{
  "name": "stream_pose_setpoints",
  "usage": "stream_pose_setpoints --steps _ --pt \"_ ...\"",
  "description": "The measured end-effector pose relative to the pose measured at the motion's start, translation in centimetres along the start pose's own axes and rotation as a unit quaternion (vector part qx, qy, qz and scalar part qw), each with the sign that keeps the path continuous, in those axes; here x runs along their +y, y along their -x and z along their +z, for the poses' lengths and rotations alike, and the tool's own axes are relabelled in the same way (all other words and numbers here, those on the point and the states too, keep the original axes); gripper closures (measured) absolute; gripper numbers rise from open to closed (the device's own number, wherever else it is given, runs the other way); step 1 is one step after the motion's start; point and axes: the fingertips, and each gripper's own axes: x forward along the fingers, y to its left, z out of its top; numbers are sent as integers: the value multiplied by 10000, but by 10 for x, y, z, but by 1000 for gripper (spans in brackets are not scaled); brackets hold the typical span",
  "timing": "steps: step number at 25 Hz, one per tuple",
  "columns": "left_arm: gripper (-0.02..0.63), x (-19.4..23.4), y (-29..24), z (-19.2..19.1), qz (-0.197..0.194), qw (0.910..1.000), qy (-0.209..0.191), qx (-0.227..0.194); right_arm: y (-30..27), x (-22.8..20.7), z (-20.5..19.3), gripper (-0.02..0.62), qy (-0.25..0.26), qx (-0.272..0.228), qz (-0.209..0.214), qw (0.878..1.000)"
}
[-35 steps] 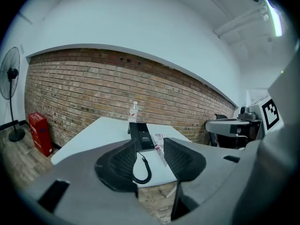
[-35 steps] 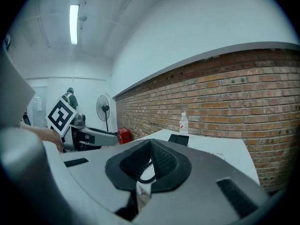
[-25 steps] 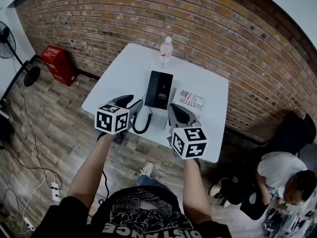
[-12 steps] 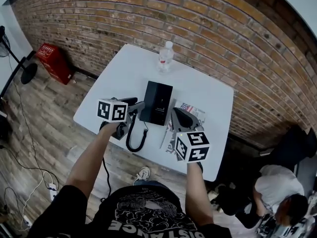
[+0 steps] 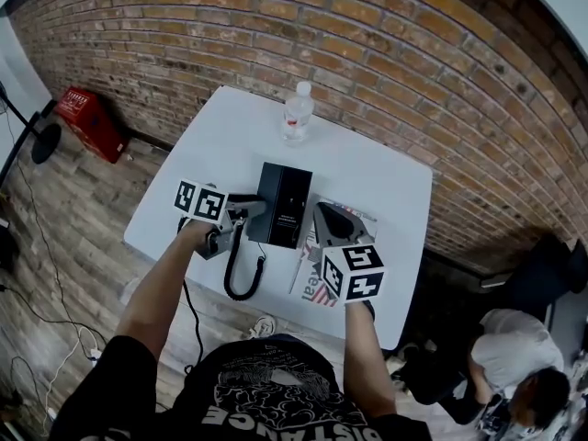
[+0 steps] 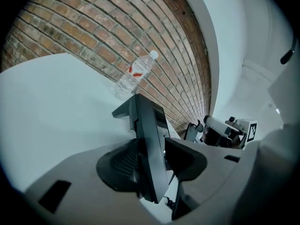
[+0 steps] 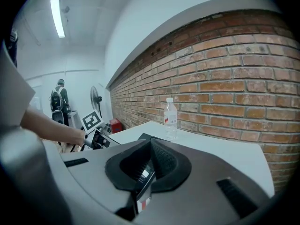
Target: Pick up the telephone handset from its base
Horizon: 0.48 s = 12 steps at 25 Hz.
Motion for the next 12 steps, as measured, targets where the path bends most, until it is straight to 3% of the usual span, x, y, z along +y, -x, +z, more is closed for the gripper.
stream_pose_setpoints --steps 6,9,12 --pt "432 7 -9 -4 -346 9986 325 238 -10 -9 -2 594 -31 36 2 10000" --pt "489 7 -12 -3 -533 9971 492 248 -12 -14 -4 594 -47 63 -11 10000" --pt "499 7 -13 -1 -681 9945 757 231 -12 -18 -8 594 -82 96 -40 9999"
